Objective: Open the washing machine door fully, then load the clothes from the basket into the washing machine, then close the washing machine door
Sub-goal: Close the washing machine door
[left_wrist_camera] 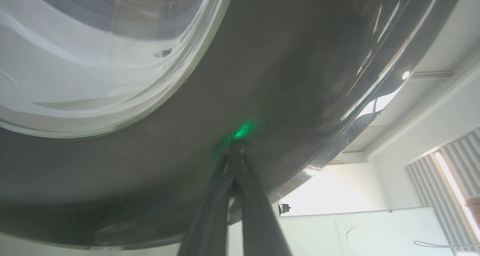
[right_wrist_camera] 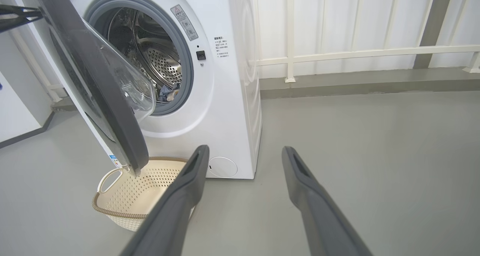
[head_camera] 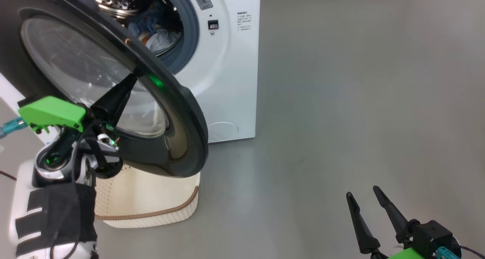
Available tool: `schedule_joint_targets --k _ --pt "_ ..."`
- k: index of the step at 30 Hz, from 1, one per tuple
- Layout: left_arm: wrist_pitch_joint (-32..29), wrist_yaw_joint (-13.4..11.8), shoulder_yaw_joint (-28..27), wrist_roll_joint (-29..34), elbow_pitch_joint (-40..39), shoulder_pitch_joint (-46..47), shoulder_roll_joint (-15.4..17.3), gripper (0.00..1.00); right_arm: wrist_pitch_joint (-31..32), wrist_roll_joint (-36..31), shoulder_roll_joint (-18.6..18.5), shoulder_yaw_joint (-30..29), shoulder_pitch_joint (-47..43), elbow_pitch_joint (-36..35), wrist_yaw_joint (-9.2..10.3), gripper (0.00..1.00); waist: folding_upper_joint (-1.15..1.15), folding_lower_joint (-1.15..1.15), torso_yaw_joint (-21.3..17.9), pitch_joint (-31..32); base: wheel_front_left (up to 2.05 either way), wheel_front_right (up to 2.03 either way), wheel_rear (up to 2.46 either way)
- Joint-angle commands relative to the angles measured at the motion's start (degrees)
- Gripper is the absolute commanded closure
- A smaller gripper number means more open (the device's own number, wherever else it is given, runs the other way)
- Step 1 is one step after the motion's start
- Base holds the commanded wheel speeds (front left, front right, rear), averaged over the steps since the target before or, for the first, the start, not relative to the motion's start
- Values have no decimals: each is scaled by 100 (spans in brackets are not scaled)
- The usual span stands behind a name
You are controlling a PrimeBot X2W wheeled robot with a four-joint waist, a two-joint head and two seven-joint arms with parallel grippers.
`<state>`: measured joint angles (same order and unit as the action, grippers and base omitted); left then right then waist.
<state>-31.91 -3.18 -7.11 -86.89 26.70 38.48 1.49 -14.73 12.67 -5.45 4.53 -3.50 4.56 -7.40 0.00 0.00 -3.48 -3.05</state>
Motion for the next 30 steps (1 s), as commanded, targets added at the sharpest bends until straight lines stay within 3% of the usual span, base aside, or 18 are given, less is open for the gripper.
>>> schedule_joint_targets --k 1,10,13,17,25,26,28,29,30 --pt "72 109 -86 37 -28 299 139 100 -27 19 -19 135 173 -118 -9 0 0 0 -46 28 0 0 0" --pt "404 521 -4 238 752 582 187 100 -27 18 2 139 155 -102 -9 0 0 0 -72 90 0 0 0" --pt "433 679 247 610 785 538 378 100 -27 14 13 120 131 -108 -9 0 0 0 -47 116 0 0 0" --pt "539 842 561 1100 550 270 604 100 -27 7 34 80 72 -119 -9 0 0 0 5 171 0 0 0" --pt "1069 901 1064 2230 -373 -633 1098 100 -27 -21 61 -35 -75 -140 -9 0 0 0 158 318 0 0 0" --pt "1145 904 1104 2354 -552 -774 1155 95 -27 -25 60 -45 -89 -150 -9 0 0 0 180 329 0 0 0" --pt "1356 901 1226 2737 -904 -1049 1320 63 -27 -34 54 -67 -117 -167 -9 0 0 0 241 353 0 0 0" --pt "1472 899 1292 2949 -1076 -1194 1407 55 -27 -40 51 -66 -125 -173 -9 0 0 0 256 361 0 0 0" --pt "1615 879 1343 3170 -1244 -1340 1492 34 -27 -44 51 -68 -128 -178 -9 0 0 0 271 369 0 0 0"
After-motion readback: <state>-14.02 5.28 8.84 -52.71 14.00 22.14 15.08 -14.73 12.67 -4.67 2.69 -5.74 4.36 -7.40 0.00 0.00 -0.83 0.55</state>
